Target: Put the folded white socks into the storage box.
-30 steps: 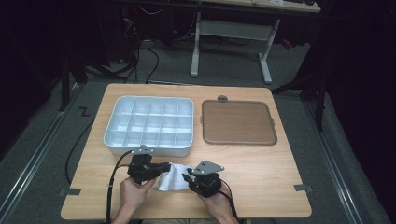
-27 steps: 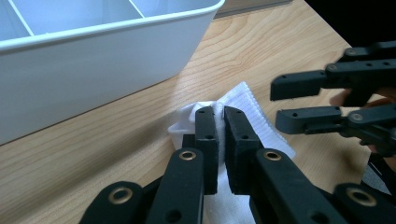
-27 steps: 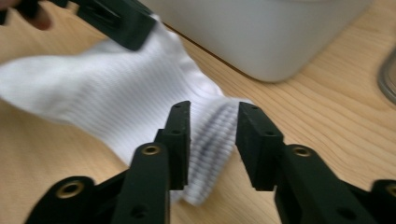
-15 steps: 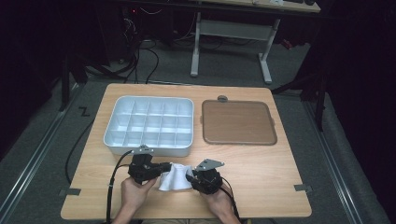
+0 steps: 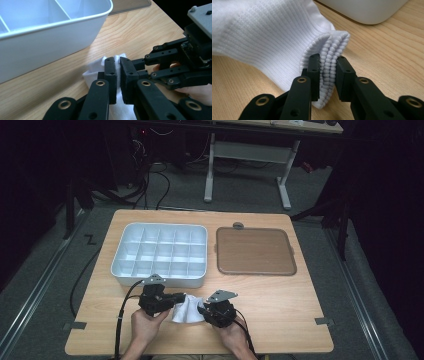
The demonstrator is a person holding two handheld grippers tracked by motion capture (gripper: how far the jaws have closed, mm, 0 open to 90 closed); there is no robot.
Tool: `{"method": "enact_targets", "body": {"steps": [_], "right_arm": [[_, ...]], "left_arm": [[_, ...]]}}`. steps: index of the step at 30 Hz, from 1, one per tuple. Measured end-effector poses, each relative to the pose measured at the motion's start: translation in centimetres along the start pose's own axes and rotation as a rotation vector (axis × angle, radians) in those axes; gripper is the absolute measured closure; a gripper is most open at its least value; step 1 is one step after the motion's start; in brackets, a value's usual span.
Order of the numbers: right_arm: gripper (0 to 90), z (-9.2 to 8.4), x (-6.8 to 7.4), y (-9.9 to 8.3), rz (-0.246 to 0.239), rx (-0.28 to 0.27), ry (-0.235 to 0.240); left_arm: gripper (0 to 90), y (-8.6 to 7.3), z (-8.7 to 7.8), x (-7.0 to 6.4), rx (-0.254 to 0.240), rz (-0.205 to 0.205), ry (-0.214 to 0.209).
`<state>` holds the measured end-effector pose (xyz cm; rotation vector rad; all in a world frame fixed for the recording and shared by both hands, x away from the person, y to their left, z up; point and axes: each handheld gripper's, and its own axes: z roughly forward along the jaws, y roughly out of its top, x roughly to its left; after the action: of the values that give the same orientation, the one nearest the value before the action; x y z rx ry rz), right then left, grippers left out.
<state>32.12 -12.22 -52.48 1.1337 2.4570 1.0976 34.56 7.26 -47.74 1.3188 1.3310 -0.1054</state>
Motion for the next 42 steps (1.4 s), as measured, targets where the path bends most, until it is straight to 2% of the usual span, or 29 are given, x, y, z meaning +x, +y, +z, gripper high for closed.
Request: {"method": "enact_targets", "body": {"steps": [9, 16, 23, 28, 29, 31, 33, 35, 38, 42], "right_arm": [[77.0, 0.4, 0.7, 0.5, -0.021, 0.015, 0.013], [77.0, 0.9, 1.7, 0.8, -0.036, 0.024, 0.042], [76.9, 1.1, 2.1, 0.9, -0.026, 0.022, 0.065], [75.2, 1.1, 2.0, 0.8, -0.006, 0.019, 0.072], [68.7, 1.0, 1.9, 0.8, 0.003, 0.011, 0.069], [65.2, 0.8, 1.8, 0.7, 0.015, 0.007, 0.062], [64.9, 0.7, 1.7, 0.6, 0.016, 0.001, 0.065], [65.1, 0.3, 1.5, 0.4, 0.020, -0.012, 0.058], [70.0, -0.5, 1.1, 0.1, 0.026, -0.028, 0.062], [73.1, -1.0, 1.0, 0.0, 0.027, -0.043, 0.060]], "left_arm": [[85.4, 0.2, 0.2, -0.4, -0.001, 0.022, -0.004], [85.3, 0.1, 0.2, -0.6, 0.003, 0.030, -0.007], [85.3, -0.4, 0.6, -0.6, 0.012, 0.049, 0.005], [85.3, -1.2, 1.1, -0.6, 0.030, 0.094, 0.024], [85.3, -1.3, 1.2, -0.5, 0.035, 0.103, 0.027], [85.3, -1.4, 1.4, -0.5, 0.034, 0.108, 0.034], [85.3, -1.5, 1.5, -0.4, 0.043, 0.124, 0.039], [85.3, -1.6, 1.6, -0.3, 0.042, 0.123, 0.046], [85.3, -1.8, 1.9, -0.2, 0.051, 0.141, 0.054], [85.3, -1.9, 2.0, -0.1, 0.051, 0.143, 0.057]]}}
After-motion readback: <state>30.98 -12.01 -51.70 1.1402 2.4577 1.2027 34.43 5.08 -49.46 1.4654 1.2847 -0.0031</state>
